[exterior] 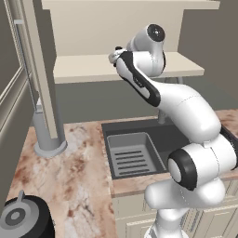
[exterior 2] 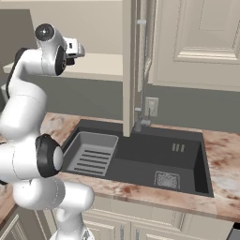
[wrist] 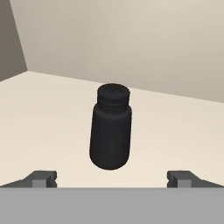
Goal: Take 2 condiments from the cabinet and move them on the counter near the stove.Make sure the condiments are lined up with each other, next to each other.
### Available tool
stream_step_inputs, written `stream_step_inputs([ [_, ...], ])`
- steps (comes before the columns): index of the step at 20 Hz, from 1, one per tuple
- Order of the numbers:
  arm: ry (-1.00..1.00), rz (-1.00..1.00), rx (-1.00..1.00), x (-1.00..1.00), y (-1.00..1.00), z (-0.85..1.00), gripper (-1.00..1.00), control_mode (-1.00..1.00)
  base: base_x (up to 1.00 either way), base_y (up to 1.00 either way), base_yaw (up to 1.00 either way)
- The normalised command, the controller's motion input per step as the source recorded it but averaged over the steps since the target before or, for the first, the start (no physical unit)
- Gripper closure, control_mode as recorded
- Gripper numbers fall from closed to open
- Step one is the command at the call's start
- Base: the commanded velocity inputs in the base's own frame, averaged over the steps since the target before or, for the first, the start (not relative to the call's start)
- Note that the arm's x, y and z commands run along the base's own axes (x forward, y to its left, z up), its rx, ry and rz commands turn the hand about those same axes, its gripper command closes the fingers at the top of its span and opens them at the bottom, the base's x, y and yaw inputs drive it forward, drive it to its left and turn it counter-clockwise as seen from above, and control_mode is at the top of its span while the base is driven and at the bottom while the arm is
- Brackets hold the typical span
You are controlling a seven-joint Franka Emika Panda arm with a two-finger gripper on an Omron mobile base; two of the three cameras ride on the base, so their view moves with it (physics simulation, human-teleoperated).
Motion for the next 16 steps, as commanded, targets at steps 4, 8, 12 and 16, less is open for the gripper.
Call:
stream_step_inputs([
  [4, 0.0, 0.0, 0.0, 0.09, 0.02, -0.03, -1.0, -1.0, 0.0, 0.0, 0.0],
  [8, 0.0, 0.0, 0.0, 0.09, 0.02, -0.03, -1.0, -1.0, 0.0, 0.0, 0.0],
  [12, 0.0, 0.0, 0.0, 0.06, 0.05, -0.01, -1.0, -1.0, 0.0, 0.0, 0.0],
  [16, 0.0, 0.0, 0.0, 0.1, 0.08, -0.04, -1.0, -1.0, 0.0, 0.0, 0.0],
])
